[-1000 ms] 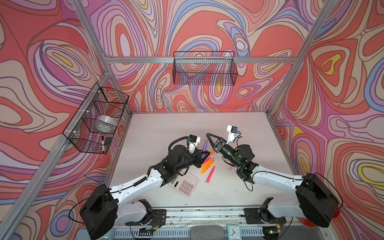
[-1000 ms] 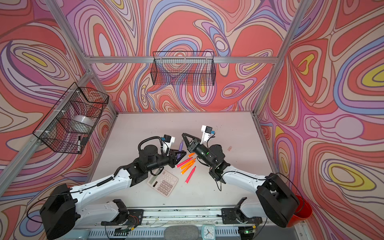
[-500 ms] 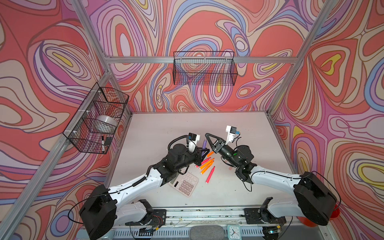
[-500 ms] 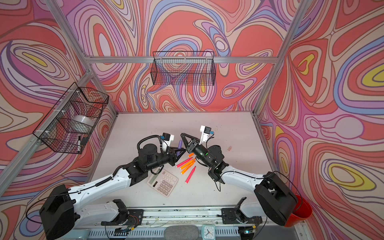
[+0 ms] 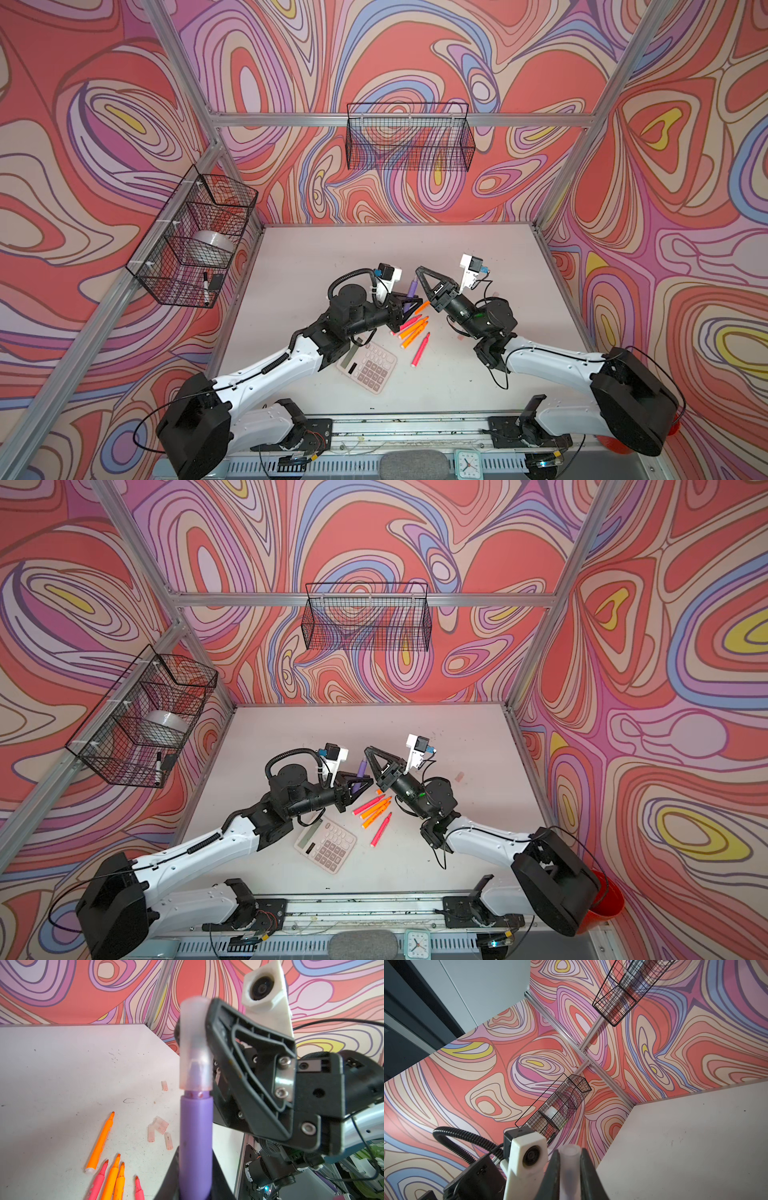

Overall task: Insert the pens into the pen caps
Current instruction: 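Lower the pink cap onto the marker tip with the right gripper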

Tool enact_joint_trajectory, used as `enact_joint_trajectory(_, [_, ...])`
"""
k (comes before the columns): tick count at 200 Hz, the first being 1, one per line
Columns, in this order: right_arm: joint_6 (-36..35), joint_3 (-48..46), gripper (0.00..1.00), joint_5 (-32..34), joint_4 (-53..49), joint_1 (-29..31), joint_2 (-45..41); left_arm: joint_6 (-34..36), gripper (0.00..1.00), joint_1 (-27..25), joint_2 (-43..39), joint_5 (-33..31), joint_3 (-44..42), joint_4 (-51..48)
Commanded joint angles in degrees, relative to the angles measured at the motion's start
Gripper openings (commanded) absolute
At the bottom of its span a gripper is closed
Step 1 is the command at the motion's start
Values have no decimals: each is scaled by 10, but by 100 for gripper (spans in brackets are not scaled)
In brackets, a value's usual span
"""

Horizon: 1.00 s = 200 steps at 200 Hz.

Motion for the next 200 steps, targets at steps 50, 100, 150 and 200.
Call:
enact_joint_trajectory(50, [-19,18,3,27,-156,62,-12,154,0,0,7,-177,34,107])
enact_joint_trajectory(100, [-28,12,3,79,-159,83,-1,169,0,-1,12,-226,53,79])
enact_joint_trajectory(150, [-34,29,7,72,-155,88,30,151,0,-1,-18,-215,44,64])
enact_joint_trajectory(200, [-54,33,45,90,-199,88,-3,156,0,-1,-34,-182,24,48])
